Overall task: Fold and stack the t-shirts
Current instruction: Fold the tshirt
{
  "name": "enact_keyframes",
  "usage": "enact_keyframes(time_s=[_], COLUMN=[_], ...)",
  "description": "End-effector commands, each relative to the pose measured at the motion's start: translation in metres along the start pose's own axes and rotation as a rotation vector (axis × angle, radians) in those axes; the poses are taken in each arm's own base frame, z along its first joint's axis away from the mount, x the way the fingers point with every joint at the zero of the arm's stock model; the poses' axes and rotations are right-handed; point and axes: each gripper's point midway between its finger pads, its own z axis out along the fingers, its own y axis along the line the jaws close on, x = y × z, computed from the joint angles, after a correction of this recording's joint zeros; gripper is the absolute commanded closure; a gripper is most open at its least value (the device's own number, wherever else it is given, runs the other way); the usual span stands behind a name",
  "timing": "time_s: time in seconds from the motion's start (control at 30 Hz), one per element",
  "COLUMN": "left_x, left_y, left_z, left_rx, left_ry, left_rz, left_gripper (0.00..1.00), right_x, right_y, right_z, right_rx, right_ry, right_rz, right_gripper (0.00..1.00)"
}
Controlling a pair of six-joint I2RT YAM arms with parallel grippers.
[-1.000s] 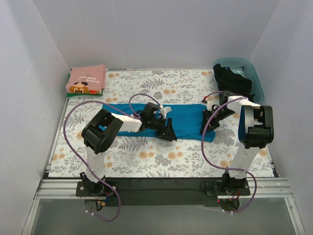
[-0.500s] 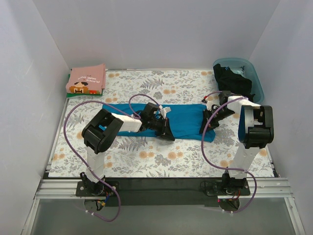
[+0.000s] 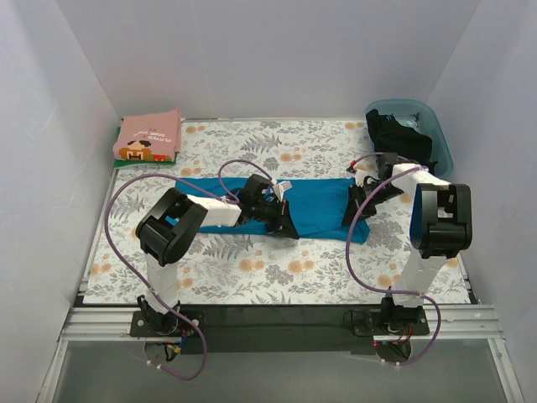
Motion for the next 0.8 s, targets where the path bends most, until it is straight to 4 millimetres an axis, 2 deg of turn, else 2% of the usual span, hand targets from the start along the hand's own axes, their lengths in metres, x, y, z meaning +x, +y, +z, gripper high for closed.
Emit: enact_keyframes(time_s=[0.0, 0.1, 0.2, 0.27, 0.37, 0.53, 0.77], left_x=[-0.023, -0.03, -0.028, -0.026, -0.021, -0.016, -0.021], left_y=[-0.026, -0.027, -0.02, -0.017, -0.006, 0.012, 0.011], left_z=[-0.018, -0.021, -0.019, -0.02, -0.019, -0.014, -0.005], left_rx=[0.044, 0.046, 0.032, 0.019, -0.025, -0.085, -0.078], left_ry=[-0.083, -0.1, -0.079, -0.081, -0.086, -0.079, -0.066], left_rz=[0.078, 0.079, 0.042, 0.031, 0.009, -0.026, -0.027], left_gripper=[1.0, 1.0, 1.0, 0.85, 0.68, 0.66, 0.66], right_x=[-0.022, -0.027, -0.027, -0.025, -0.022, -0.021, -0.02], right_y=[0.017, 0.018, 0.017, 0.015, 0.013, 0.013, 0.013], right_z=[-0.015, -0.018, -0.017, -0.015, -0.013, -0.012, -0.012], right_rx=[-0.027, -0.026, -0.022, -0.02, -0.021, -0.026, -0.027], right_ry=[-0.072, -0.086, -0.079, -0.072, -0.066, -0.063, -0.062], right_rz=[-0.068, -0.079, -0.072, -0.069, -0.063, -0.058, -0.06], right_gripper=[0.99, 0.99, 0.99, 0.99, 0.99, 0.99, 0.99])
